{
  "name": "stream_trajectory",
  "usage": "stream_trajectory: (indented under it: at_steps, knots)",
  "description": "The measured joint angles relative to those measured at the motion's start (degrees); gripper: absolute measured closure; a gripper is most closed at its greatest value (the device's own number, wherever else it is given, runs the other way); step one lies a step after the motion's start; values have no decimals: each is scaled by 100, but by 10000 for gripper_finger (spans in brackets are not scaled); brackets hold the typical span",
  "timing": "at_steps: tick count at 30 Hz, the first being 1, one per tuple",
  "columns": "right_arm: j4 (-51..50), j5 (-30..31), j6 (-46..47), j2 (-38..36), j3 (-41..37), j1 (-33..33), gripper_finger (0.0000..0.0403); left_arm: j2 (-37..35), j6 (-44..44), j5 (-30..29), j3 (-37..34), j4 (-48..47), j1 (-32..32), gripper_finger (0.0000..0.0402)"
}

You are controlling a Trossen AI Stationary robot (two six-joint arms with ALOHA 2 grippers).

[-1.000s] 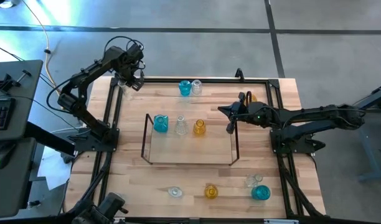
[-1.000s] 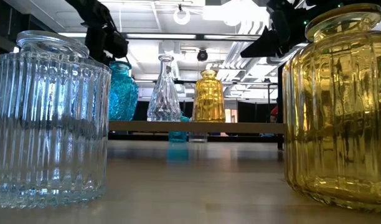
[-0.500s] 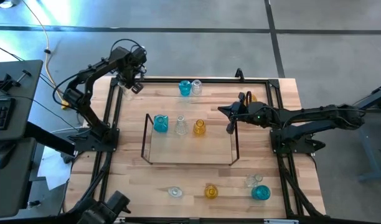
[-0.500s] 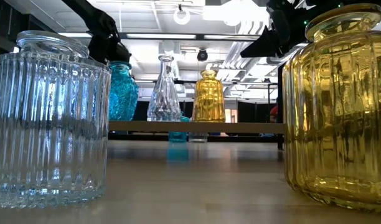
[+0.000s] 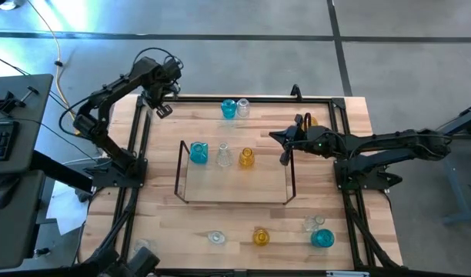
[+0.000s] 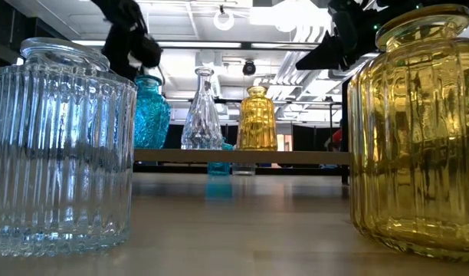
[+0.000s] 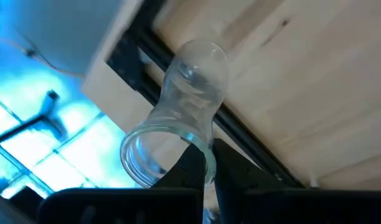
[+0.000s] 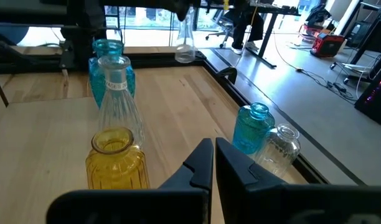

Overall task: Sort vases onto shelf
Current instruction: Put the top left transparent vase on the shelf

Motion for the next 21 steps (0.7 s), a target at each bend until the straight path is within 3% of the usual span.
stream_trajectory:
  at_steps: [8, 21]
  knots:
    - [68, -4, 172, 0, 0, 1, 403, -679, 34, 3, 787, -523, -706, 398]
    - [271, -3, 342, 0, 5, 353, 403, -1598, -209, 602, 1947, -537, -2599, 398]
